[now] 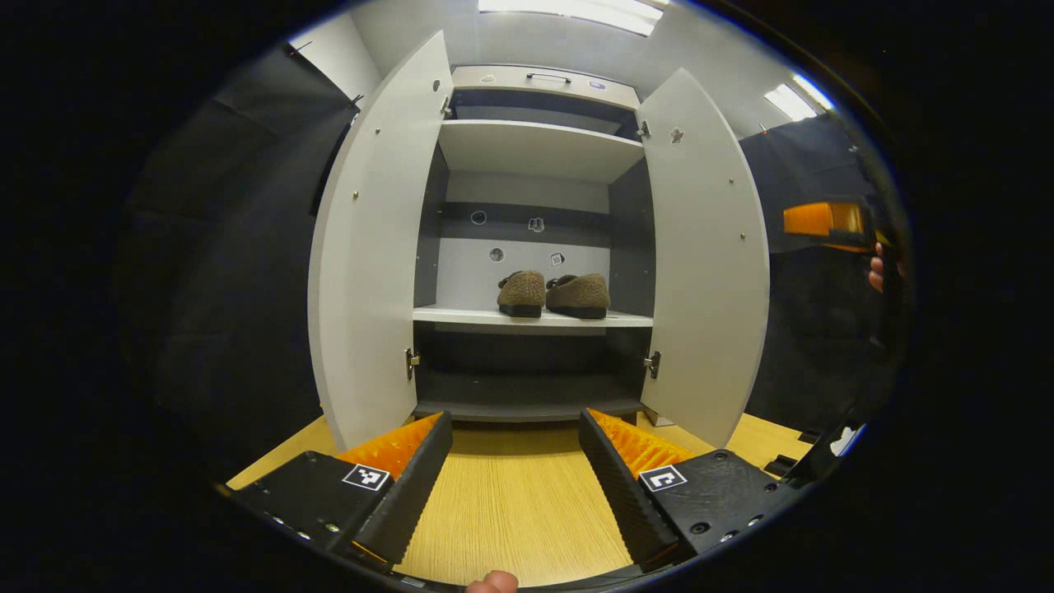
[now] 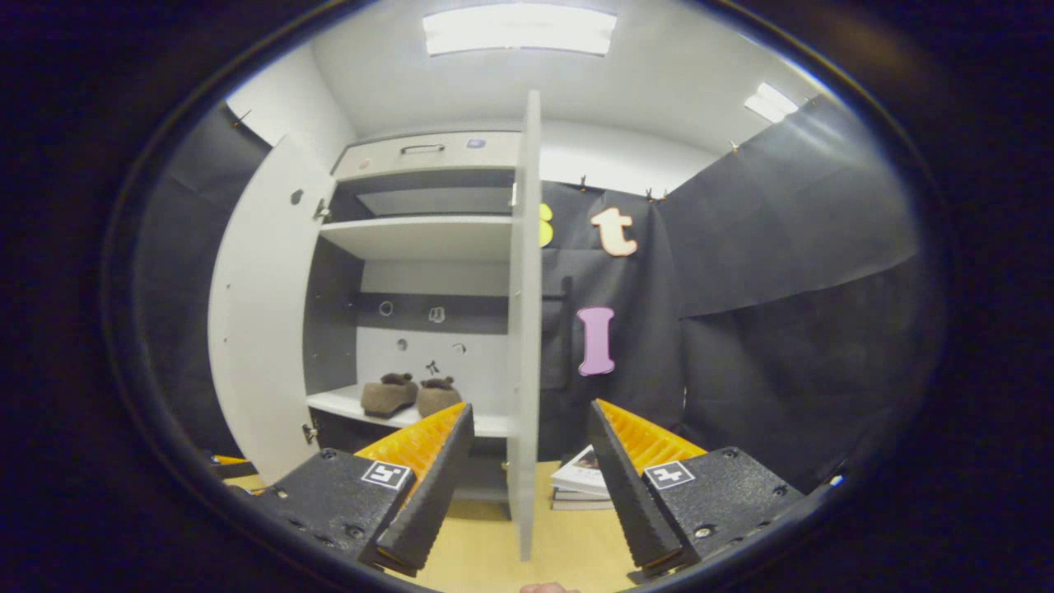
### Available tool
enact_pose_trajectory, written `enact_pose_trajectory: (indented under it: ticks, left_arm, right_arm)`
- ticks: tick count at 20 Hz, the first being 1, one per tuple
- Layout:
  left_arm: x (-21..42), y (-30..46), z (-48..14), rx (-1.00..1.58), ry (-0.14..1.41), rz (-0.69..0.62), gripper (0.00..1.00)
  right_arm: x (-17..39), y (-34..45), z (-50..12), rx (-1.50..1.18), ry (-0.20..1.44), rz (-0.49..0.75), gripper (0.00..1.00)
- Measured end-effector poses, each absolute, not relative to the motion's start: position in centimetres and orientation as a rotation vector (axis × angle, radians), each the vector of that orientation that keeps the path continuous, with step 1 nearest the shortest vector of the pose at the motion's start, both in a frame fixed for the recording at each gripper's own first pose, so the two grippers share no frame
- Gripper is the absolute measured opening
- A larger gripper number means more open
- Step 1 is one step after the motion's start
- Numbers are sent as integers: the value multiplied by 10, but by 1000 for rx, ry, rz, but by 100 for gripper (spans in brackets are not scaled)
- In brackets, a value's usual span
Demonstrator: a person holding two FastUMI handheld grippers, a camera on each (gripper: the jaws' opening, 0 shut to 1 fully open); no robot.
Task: Grab one shoe with the right hand and put it into the shoe cabinet, grab the other shoe with the left hand and put it into the shoe cabinet; then close the right door with the right hand and the left door with the left hand.
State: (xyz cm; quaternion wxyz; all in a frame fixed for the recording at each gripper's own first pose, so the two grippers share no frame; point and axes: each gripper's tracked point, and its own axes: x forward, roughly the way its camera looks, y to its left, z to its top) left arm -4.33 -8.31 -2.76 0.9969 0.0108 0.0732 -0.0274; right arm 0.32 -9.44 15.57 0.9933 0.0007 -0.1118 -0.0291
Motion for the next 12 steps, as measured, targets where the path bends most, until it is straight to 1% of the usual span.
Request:
enact_pose_trajectory:
  ticks: [3,5,6,7,12]
  left_arm:
    - [-47,-90,-27,26,147,-73,94]
    - [-48,-92,-26,26,144,-80,94]
    - [-49,-93,-25,26,142,-80,94]
    - [-48,-93,-24,27,141,-80,94]
    - [-50,-90,-23,41,142,-72,94]
  right_arm:
    - [28,-138,196,17,-260,-118,89]
    - [51,-158,205,16,-251,-147,92]
    - [63,-165,208,18,-245,-157,95]
    - [74,-171,208,20,-233,-164,96]
    - [111,-171,205,-6,-182,-142,96]
